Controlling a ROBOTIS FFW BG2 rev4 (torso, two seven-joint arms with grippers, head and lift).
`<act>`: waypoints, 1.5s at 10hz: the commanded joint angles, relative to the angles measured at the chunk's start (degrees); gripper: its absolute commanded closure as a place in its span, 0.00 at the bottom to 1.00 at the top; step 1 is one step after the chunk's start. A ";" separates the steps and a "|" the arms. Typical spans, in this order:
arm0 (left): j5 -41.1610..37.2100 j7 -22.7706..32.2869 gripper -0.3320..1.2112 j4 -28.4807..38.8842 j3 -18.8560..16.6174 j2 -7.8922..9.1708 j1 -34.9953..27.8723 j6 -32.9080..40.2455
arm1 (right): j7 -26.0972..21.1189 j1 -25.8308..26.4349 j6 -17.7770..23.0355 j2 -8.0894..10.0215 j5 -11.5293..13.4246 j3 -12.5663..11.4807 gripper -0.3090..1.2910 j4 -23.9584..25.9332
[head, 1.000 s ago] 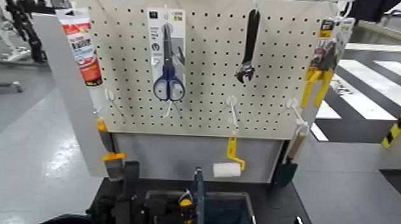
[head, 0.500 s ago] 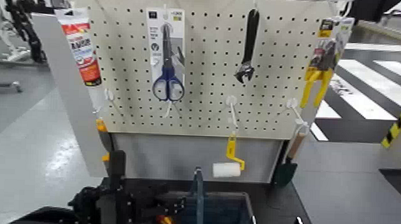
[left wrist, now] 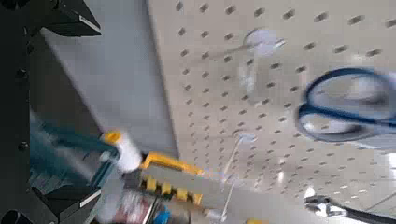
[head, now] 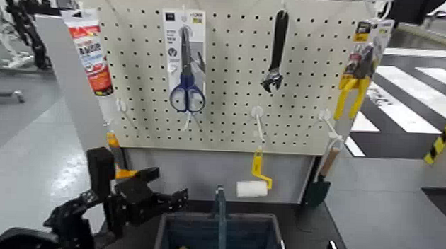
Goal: Put the red screwdriver into the crate.
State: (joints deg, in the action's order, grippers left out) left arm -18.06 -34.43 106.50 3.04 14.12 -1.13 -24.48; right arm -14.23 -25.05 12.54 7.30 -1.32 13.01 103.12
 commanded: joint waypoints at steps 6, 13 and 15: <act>7.16 21.15 0.28 -0.33 -0.40 -4.36 -13.20 25.71 | 0.35 -0.09 -0.77 -0.18 1.23 -1.40 0.28 -0.38; 7.86 27.66 0.28 -1.56 1.45 -5.06 -19.26 28.18 | 1.49 0.44 -0.85 -2.38 3.96 -5.62 0.28 -3.28; 7.86 27.66 0.28 -1.74 1.62 -5.33 -19.09 28.00 | 5.97 0.44 -2.61 -2.64 1.67 -5.80 0.27 -2.14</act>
State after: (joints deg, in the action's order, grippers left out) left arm -10.19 -6.77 104.85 4.63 8.84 -20.25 3.53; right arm -8.42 -24.61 10.30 4.69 1.05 7.27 100.69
